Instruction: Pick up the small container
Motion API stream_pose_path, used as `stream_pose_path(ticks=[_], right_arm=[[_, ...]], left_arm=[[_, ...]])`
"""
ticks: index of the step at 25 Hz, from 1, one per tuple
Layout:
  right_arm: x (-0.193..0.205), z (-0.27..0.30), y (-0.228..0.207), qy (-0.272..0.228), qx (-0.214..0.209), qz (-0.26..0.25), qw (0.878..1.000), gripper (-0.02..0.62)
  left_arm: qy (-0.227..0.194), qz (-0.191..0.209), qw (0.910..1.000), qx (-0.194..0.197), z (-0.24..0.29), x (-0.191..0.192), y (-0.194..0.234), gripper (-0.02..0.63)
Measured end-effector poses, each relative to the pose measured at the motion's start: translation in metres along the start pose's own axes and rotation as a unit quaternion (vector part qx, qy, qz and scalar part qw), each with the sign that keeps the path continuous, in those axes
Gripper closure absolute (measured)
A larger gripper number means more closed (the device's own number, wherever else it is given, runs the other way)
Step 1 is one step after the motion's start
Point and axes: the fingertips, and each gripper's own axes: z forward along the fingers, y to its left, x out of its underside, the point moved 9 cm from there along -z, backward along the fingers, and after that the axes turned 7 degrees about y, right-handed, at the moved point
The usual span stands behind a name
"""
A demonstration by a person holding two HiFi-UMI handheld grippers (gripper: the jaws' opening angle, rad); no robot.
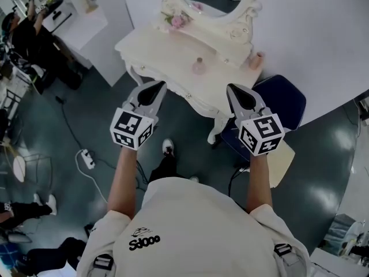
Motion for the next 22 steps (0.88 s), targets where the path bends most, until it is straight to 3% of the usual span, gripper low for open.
stream_pose_path(ticks=[4,10,14,22], right_arm=[[0.005,0.029,-0.017,0.016,0.012,0.005,1.0,0.594],[0.001,0.089,-0.053,0.046,0.047,-0.009,0.998,0.594],[-0.017,0.136,-0.077,0.052,0.069,0.0,0.996,0.594],[-0.045,0.211,-0.112,0.05,0.124,0.03,0.991,0.594]], left_arm=[[0.005,0.01,0.9997,0.022,0.032,0.011,0.017,0.592],[0.006,-0.002,0.9984,0.056,0.103,0.02,0.077,0.591],[0.008,0.017,0.9967,0.079,0.153,0.01,0.127,0.591],[0.016,0.013,0.9918,0.126,0.232,0.003,0.211,0.591]])
